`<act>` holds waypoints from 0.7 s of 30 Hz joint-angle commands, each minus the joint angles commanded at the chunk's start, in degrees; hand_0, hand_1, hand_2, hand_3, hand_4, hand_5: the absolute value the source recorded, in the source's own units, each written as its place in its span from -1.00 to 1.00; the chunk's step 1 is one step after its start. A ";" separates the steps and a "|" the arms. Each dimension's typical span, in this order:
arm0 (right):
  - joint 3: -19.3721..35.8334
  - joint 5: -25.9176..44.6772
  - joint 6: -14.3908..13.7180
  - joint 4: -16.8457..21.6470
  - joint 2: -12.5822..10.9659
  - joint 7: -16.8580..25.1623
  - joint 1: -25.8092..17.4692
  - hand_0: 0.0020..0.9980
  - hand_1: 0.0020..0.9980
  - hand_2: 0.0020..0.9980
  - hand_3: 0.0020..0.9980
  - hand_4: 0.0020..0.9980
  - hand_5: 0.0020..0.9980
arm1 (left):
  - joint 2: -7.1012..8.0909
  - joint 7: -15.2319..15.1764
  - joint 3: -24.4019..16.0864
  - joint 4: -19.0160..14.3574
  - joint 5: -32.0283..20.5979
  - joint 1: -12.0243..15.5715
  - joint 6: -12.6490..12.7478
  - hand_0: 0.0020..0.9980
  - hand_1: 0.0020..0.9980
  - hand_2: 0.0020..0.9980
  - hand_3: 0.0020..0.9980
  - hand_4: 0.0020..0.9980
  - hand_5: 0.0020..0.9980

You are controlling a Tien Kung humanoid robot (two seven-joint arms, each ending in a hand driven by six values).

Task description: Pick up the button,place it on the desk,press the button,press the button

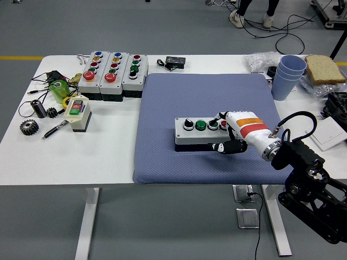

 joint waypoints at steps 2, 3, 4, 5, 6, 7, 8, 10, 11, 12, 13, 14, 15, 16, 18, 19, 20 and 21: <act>-0.26 0.08 0.13 -0.26 -0.06 -0.02 0.00 -0.85 -1.00 -0.69 0.27 0.72 -0.15 | -0.03 0.02 -0.13 0.00 0.16 0.00 0.01 0.24 0.31 0.35 0.19 -0.33 0.27; -0.48 0.13 0.20 -0.43 -0.05 -0.03 -0.03 -0.85 -1.00 -0.69 0.27 0.72 -0.15 | -0.03 0.01 -0.06 0.00 0.04 0.00 0.01 0.24 0.31 0.35 0.19 -0.33 0.27; -0.65 0.16 0.26 -0.56 -0.04 -0.04 -0.05 -0.85 -1.00 -0.69 0.27 0.72 -0.17 | -0.02 -0.01 0.01 0.00 -0.07 -0.01 0.02 0.24 0.31 0.35 0.19 -0.33 0.27; -0.93 0.20 0.34 -0.74 -0.04 -0.06 -0.09 -0.85 -1.00 -0.69 0.27 0.72 -0.17 | -0.02 -0.02 0.08 0.00 -0.18 0.00 0.02 0.24 0.31 0.35 0.19 -0.33 0.27; -1.40 0.27 0.57 -1.12 -0.01 -0.10 -0.12 -0.85 -1.00 -0.69 0.27 0.72 -0.17 | -0.03 0.01 -0.03 0.00 -0.02 -0.02 0.00 0.24 0.31 0.35 0.19 -0.33 0.27; -1.61 0.31 0.67 -1.29 0.01 -0.12 -0.14 -0.85 -1.00 -0.69 0.27 0.72 -0.17 | -0.03 0.03 -0.10 0.00 0.08 -0.03 -0.01 0.24 0.31 0.35 0.19 -0.33 0.27; -1.84 0.31 0.80 -1.46 -0.01 -0.17 -0.15 -0.85 -1.00 -0.69 0.27 0.72 -0.17 | -0.04 0.04 -0.14 0.00 0.16 -0.04 -0.01 0.24 0.31 0.35 0.19 -0.33 0.27; -2.37 0.29 1.15 -1.78 -0.13 -0.35 -0.24 -0.85 -1.00 -0.69 0.27 0.71 -0.17 | -0.04 0.01 -0.01 0.00 0.01 -0.02 0.00 0.24 0.32 0.35 0.19 -0.33 0.27; -2.41 0.29 1.17 -1.79 -0.15 -0.36 -0.26 -0.85 -1.00 -0.69 0.27 0.71 -0.17 | -0.04 0.01 0.00 0.00 -0.02 -0.02 0.01 0.24 0.32 0.35 0.19 -0.33 0.27; -2.32 0.26 1.09 -1.65 -0.19 -0.35 -0.26 -0.85 -1.00 -0.69 0.27 0.71 -0.17 | -0.06 0.02 -0.09 0.00 0.03 -0.01 0.02 0.24 0.32 0.35 0.19 -0.33 0.27; -2.23 0.23 1.02 -1.55 -0.22 -0.33 -0.25 -0.85 -1.00 -0.69 0.27 0.71 -0.17 | -0.07 0.04 -0.17 0.00 0.11 -0.01 0.02 0.24 0.32 0.35 0.19 -0.33 0.27; -1.99 0.25 0.84 -1.36 -0.24 -0.30 -0.26 -0.85 -1.00 -0.69 0.27 0.71 -0.17 | -0.08 0.05 -0.19 0.00 0.20 -0.01 0.02 0.24 0.32 0.35 0.19 -0.33 0.27; -1.65 0.28 0.60 -1.10 -0.25 -0.25 -0.27 -0.85 -1.00 -0.69 0.27 0.71 -0.17 | -0.09 0.07 -0.19 0.00 0.32 -0.02 0.02 0.24 0.32 0.35 0.19 -0.33 0.27; -1.54 0.29 0.51 -1.02 -0.26 -0.23 -0.27 -0.85 -1.00 -0.69 0.28 0.72 -0.17 | -0.10 0.08 -0.19 0.00 0.36 -0.03 0.02 0.24 0.32 0.35 0.19 -0.33 0.27; 0.04 1.37 -0.70 0.34 -0.44 0.12 -0.37 -0.85 -1.00 -0.69 0.28 0.72 -0.17 | -0.12 0.07 -0.17 0.00 0.21 0.00 0.04 0.24 0.32 0.35 0.19 -0.33 0.27; 0.33 1.63 -0.96 0.61 -0.49 0.21 -0.41 -0.85 -1.00 -0.69 0.28 0.72 -0.17 | -0.12 0.07 -0.15 0.00 0.21 0.00 0.04 0.24 0.32 0.35 0.19 -0.33 0.27; 1.42 2.85 -1.76 1.40 -0.61 0.42 -0.52 -0.85 -1.00 -0.69 0.28 0.72 -0.17 | -0.11 0.08 -0.09 0.00 0.22 0.00 0.03 0.24 0.32 0.35 0.19 -0.33 0.27; 2.77 4.80 -2.79 2.39 -0.79 0.72 -0.72 -0.85 -1.00 -0.69 0.28 0.72 -0.17 | -0.11 0.08 -0.06 0.00 0.23 -0.01 0.03 0.24 0.32 0.35 0.19 -0.33 0.27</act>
